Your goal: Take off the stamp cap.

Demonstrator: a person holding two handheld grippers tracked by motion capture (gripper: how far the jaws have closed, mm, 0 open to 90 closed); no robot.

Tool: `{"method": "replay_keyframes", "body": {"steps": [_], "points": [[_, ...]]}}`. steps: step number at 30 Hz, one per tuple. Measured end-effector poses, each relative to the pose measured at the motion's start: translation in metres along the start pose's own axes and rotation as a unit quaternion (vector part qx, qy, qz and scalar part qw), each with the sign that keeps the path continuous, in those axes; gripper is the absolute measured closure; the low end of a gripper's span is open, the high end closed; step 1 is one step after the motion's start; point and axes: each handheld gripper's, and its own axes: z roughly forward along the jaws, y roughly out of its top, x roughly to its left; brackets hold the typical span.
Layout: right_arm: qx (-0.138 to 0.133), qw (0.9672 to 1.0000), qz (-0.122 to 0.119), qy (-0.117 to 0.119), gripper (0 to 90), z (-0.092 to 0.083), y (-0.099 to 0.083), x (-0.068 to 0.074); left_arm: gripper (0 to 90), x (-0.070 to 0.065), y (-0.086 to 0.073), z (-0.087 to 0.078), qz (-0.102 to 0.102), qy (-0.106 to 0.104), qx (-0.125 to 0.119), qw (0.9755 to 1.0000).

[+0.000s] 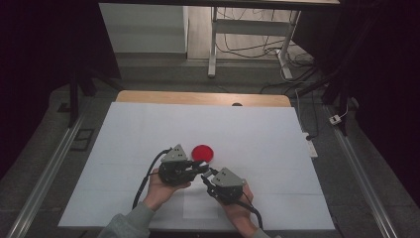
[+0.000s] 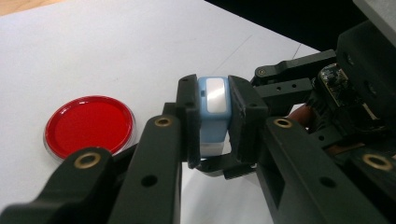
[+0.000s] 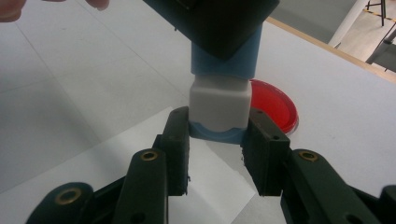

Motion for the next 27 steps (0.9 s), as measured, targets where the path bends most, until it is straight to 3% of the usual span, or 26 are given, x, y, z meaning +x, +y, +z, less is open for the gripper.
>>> {"method": "replay_keyframes", "body": {"steps": [22, 27], "points": [[0.012, 0.9997, -0.021, -0.009, 65.0, 0.0004, 0.0009, 0.0008, 75.8, -0.0011, -0.0007, 0.0005, -0.002, 0.007, 0.000, 1.0000], [0.002, 0.9998, -0.015, -0.010, 65.1, -0.0004, 0.0003, 0.0011, 75.9, -0.0013, -0.0004, -0.0007, -0.005, 0.005, -0.007, 1.0000]]}}
